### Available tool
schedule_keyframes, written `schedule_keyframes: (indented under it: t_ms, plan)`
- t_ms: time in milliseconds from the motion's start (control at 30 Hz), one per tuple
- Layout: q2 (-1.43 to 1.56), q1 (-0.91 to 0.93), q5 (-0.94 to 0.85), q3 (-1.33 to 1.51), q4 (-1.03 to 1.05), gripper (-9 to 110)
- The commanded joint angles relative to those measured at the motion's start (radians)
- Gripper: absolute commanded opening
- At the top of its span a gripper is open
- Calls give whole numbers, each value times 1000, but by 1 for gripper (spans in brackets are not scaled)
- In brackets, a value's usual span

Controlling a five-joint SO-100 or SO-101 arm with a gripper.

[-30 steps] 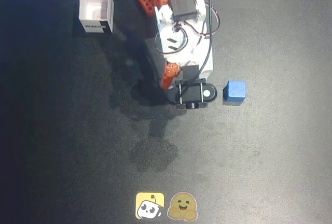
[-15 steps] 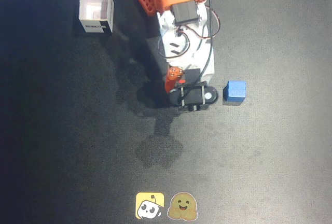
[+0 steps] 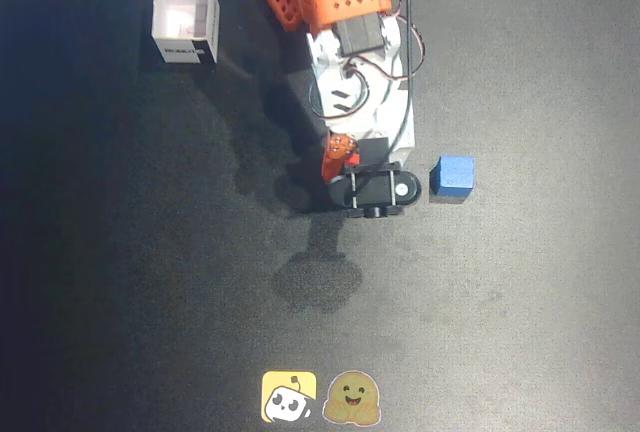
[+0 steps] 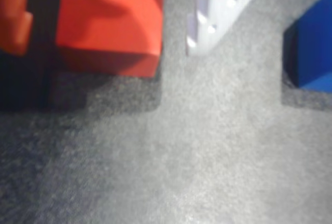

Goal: Put the red cube on top of the blue cube.

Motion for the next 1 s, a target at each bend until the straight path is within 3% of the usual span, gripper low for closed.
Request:
schedule_keyframes:
  t_ms: [0,500,967]
  plan:
    - [-5,-5,6,9,-48,24]
    - [-35,-6,21,74,-126,22]
    - [-31,-6,52,98,-140,7]
